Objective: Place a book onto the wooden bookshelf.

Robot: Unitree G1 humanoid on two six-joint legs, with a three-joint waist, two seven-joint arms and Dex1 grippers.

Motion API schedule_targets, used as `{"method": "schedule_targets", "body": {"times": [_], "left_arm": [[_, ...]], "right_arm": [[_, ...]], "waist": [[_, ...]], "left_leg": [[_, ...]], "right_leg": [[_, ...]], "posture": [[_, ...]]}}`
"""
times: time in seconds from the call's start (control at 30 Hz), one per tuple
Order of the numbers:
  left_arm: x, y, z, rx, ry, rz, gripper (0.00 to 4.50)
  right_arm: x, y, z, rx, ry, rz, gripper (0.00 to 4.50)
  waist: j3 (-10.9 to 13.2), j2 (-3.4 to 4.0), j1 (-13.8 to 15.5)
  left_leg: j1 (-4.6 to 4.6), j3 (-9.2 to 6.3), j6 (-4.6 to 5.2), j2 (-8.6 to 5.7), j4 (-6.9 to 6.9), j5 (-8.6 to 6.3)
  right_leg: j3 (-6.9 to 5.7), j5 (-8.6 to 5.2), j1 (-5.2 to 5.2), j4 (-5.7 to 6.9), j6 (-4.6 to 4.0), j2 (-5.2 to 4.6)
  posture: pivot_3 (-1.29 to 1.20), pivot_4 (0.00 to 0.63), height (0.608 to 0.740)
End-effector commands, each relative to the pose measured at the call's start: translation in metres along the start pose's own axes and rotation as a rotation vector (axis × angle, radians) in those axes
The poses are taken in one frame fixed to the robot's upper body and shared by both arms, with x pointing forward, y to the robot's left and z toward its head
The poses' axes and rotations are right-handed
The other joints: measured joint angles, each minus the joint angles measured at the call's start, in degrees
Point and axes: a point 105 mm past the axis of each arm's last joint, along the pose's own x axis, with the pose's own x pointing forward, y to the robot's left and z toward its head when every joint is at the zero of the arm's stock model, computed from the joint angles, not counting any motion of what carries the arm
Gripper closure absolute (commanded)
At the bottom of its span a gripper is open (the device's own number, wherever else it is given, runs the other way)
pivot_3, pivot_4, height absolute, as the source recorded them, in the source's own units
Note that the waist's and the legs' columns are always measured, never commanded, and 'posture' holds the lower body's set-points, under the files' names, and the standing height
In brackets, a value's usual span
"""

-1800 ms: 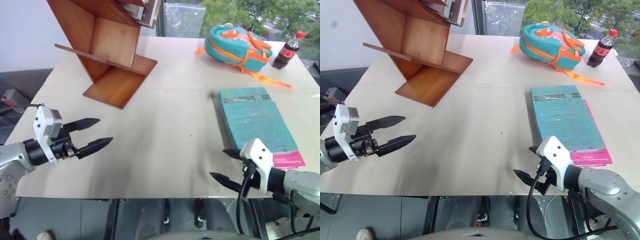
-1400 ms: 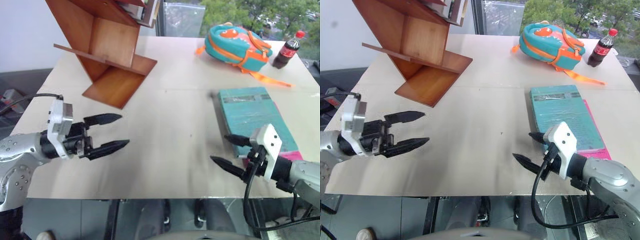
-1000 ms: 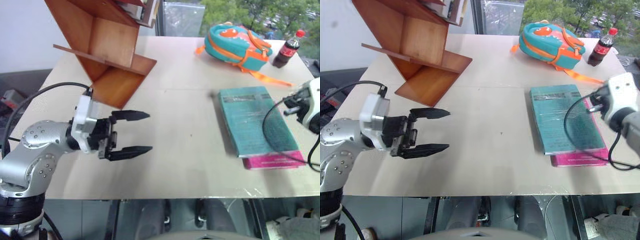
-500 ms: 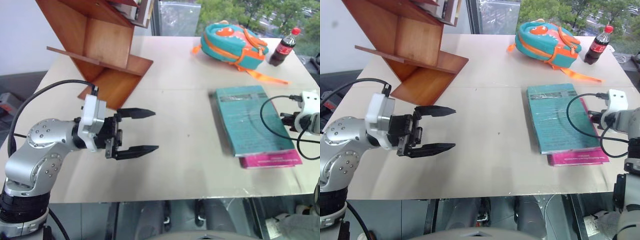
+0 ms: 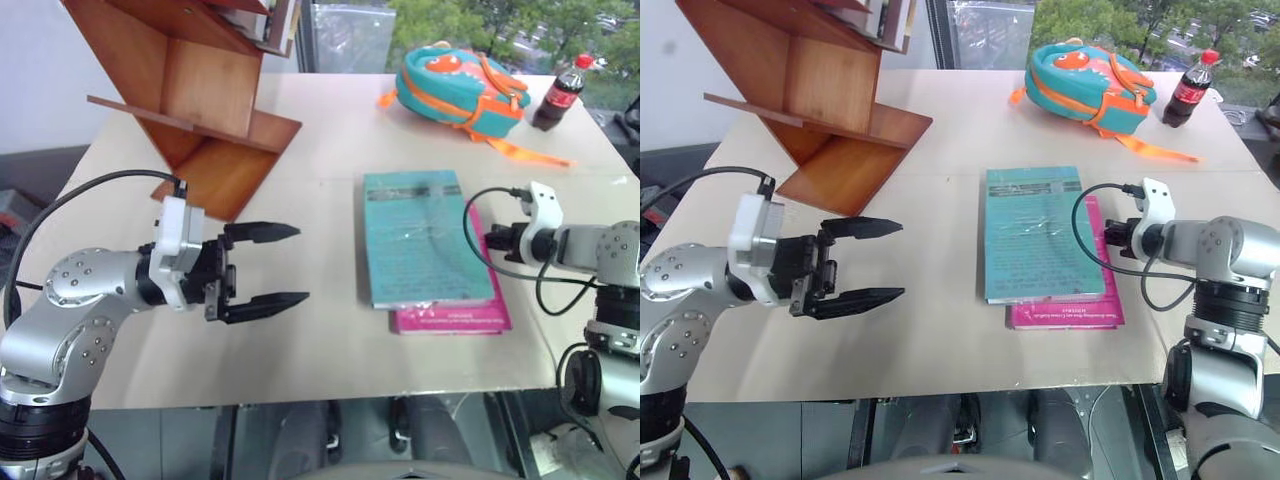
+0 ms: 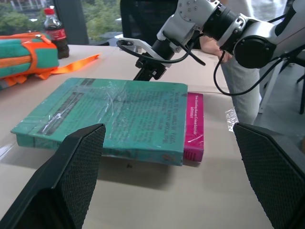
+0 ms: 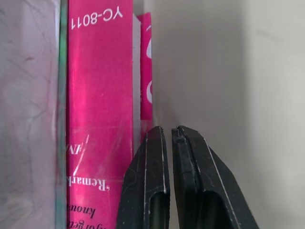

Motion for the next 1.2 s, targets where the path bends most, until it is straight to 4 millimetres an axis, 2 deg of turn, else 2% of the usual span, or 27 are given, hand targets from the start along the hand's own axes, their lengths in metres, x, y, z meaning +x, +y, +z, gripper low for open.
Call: {"method": "schedule_targets", "body": {"times": [0.03,0.1,0.2,0.3,0.4,0.5,0.77,0.93,1.03,1.1,1.2], "left_arm": [[-0.008,0.008,-0.001,0.014,0.019,0.078,0.0],[-0.01,0.013,-0.006,-0.007,0.021,0.128,0.0],[-0.011,0.022,-0.012,-0.048,0.001,0.216,0.0],[-0.014,0.027,-0.024,-0.151,0.018,0.27,0.0],[-0.014,0.031,-0.027,-0.239,-0.002,0.265,0.0],[-0.012,0.033,-0.027,-0.252,-0.001,0.235,0.0],[-0.019,0.026,-0.024,-0.239,0.023,0.197,0.0],[-0.023,0.025,-0.026,-0.237,0.046,0.213,0.0],[-0.022,0.021,-0.03,-0.293,0.054,0.199,0.0],[-0.021,0.023,-0.033,-0.363,0.045,0.196,0.0],[-0.021,0.028,-0.038,-0.428,0.059,0.197,0.0]], "right_arm": [[-0.018,-0.005,0.016,-0.156,-0.157,-0.041,4.18],[-0.031,-0.01,0.016,-0.251,-0.171,-0.06,4.18],[-0.048,-0.01,0.016,-0.363,-0.186,-0.058,3.44],[-0.058,0.004,0.02,-0.435,-0.239,-0.007,2.15],[-0.055,0.019,0.011,-0.488,-0.221,0.069,2.15],[-0.043,0.027,0.0,-0.589,-0.191,0.094,2.15],[-0.026,0.058,-0.007,-0.679,-0.2,0.244,2.15],[-0.028,0.056,-0.005,-0.698,-0.233,0.24,2.15],[-0.046,0.048,-0.002,-0.755,-0.291,0.234,2.15],[-0.066,0.04,-0.007,-0.803,-0.297,0.249,1.63],[-0.088,0.038,-0.019,-0.839,-0.285,0.287,0.39]], "waist": [[0.0,0.06,0.3],[0.1,0.15,0.4],[0.1,0.16,0.3],[0.1,0.15,-0.1],[0.1,0.15,0.0],[0.1,0.14,0.2],[0.1,0.14,0.2],[0.1,0.14,0.3],[0.1,0.13,0.7],[0.1,0.14,1.3],[0.1,0.13,1.8]], "left_leg": [[-0.01,-0.03,0.0,-0.01,-0.01,0.0],[-0.07,-0.03,0.0,-0.04,-0.01,0.0],[-0.08,-0.01,0.01,-0.08,-0.02,-0.01],[0.0,0.0,0.0,0.0,-0.02,0.0],[0.05,0.03,-0.05,0.05,-0.02,0.03],[0.05,0.02,-0.05,0.04,-0.01,0.03],[-0.03,0.03,-0.04,-0.02,-0.01,0.03],[-0.04,0.05,-0.04,-0.02,-0.01,0.03],[-0.08,0.02,-0.05,-0.04,-0.01,0.03],[-0.11,-0.02,-0.05,-0.05,-0.01,0.03],[-0.1,-0.02,-0.04,-0.05,-0.01,0.03]], "right_leg": [[-0.02,-0.01,0.0,0.0,0.0,0.0],[-0.03,-0.01,-0.04,-0.01,0.0,-0.03],[-0.01,-0.01,-0.05,-0.03,0.01,-0.09],[0.03,-0.08,-0.02,-0.03,0.13,0.0],[0.09,-0.12,-0.04,0.09,0.18,0.07],[0.07,-0.13,-0.05,0.12,0.2,0.03],[0.06,-0.02,-0.14,0.12,0.0,-0.05],[0.08,-0.02,-0.16,0.11,0.01,-0.07],[0.05,-0.02,-0.15,0.1,0.01,-0.09],[0.01,-0.02,-0.15,0.08,0.01,-0.12],[0.01,-0.07,-0.14,0.06,0.09,-0.1]], "posture": [[0.0,0.15,0.74],[0.0,0.15,0.74],[0.0,0.15,0.74],[0.0,0.15,0.74],[0.0,0.15,0.74],[0.0,0.15,0.74],[0.0,0.15,0.74],[0.0,0.15,0.74],[0.0,0.15,0.74],[0.0,0.15,0.74],[0.0,0.15,0.74]]}}
